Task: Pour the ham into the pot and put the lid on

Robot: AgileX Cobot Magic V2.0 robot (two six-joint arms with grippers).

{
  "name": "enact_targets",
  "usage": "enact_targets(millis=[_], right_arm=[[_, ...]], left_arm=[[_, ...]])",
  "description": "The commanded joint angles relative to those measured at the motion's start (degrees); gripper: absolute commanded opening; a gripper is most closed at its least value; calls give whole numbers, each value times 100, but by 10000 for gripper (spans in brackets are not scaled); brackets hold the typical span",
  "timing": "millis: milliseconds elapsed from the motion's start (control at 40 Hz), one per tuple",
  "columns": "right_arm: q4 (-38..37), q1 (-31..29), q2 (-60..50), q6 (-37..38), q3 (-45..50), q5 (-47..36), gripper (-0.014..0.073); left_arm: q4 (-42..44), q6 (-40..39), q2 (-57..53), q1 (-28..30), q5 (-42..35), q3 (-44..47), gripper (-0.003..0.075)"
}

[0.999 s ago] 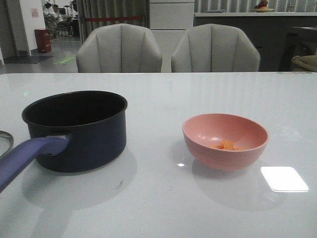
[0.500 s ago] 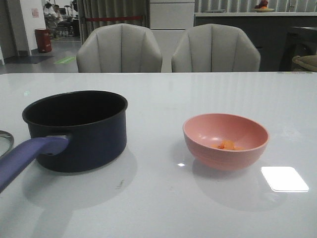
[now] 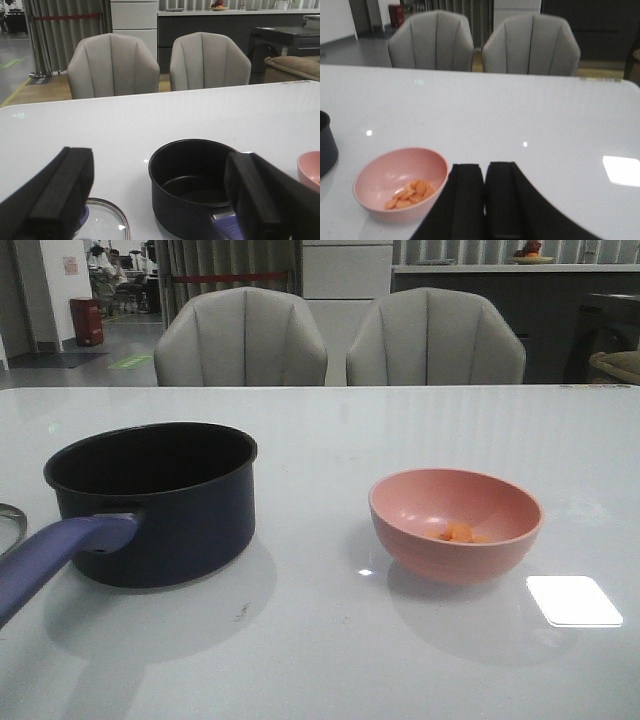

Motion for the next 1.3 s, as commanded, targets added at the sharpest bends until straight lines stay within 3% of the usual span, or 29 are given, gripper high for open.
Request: enact_targets(millis=[0, 375, 500, 600, 699, 974, 1274], right_arm=[[18, -34, 711, -58, -607, 290, 148], [25, -34, 2066, -58, -920, -41, 163], [99, -34, 2795, -47, -1398, 119, 303], [349, -34, 3473, -47, -1844, 130, 475], [609, -34, 4169, -47, -2233, 162, 557], [1033, -10, 6580, -58, -3672, 1189, 560], [1241, -8, 8025, -121, -4701, 1720, 558]], left_arm=[[-24, -5, 53, -42, -481, -164, 561], [-24, -5, 53, -42, -491, -164, 482], [-24, -5, 53, -42, -467, -164, 454], [-24, -5, 53, -42, -467, -164, 454], [-24, -5, 53, -42, -467, -164, 454], [-24, -5, 53, -42, -467, -164, 454], [-24, -5, 53, -42, -467, -164, 454]])
